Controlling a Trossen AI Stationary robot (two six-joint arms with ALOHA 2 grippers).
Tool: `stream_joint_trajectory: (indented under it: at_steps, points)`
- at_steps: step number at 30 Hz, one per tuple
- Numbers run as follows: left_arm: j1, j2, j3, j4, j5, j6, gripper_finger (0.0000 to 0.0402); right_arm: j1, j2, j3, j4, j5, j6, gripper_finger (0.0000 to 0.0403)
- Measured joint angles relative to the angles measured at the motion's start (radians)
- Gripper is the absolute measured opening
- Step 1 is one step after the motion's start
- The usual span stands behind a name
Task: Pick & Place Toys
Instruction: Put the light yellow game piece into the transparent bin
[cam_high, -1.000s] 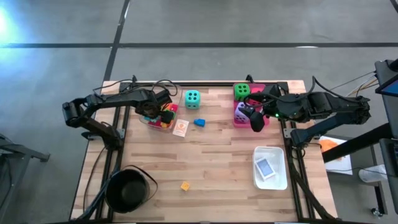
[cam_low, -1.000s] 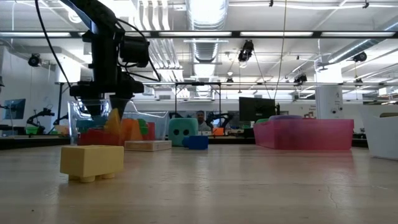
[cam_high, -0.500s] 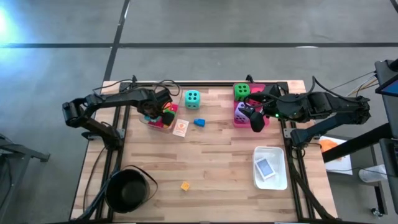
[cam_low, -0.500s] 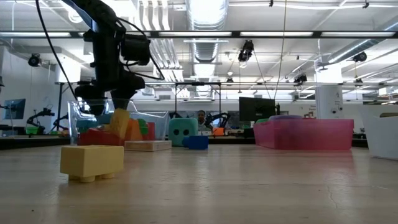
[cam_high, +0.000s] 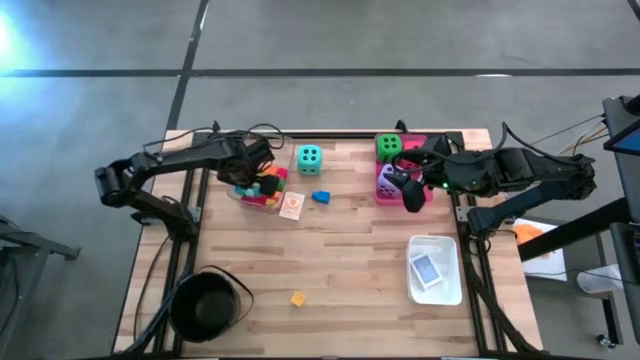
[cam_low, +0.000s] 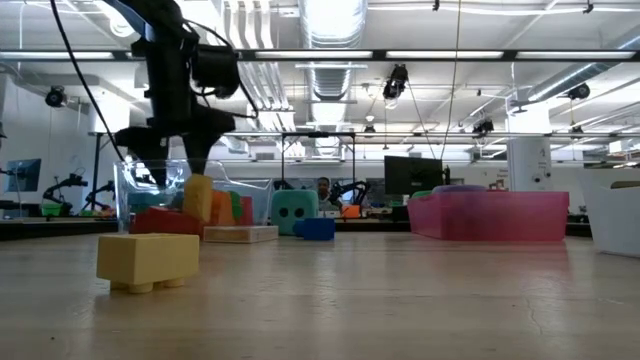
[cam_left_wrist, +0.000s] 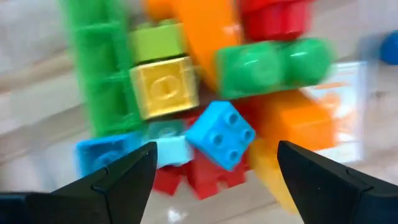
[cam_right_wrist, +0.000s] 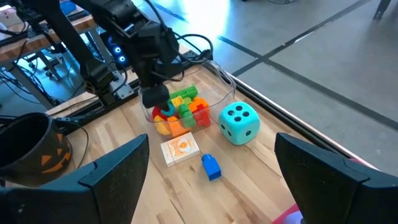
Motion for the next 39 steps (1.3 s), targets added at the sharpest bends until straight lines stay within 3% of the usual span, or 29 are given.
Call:
stream_joint_trajectory:
  at_steps: [14,25,30,39]
  points:
    - [0.006,-0.015,0.015,0.006,0.046,0.076,0.0335,0.0,0.0,0.0,0.0,0.0,0.004,0.034]
    - [-0.075,-0.174,0.015,0.014,0.114,0.202,0.0335,0.0,0.0,-0.002,0.002,0.0,0.003,0.034]
    - [-0.231,-0.211,0.032,0.013,0.122,0.203,0.0335,0.0,0.0,-0.018,0.002,0.0,0.004,0.034]
    - [-0.706,-0.204,0.054,0.192,0.076,0.298,0.0335,-0.001,0.0,-0.028,0.008,0.001,0.002,0.034]
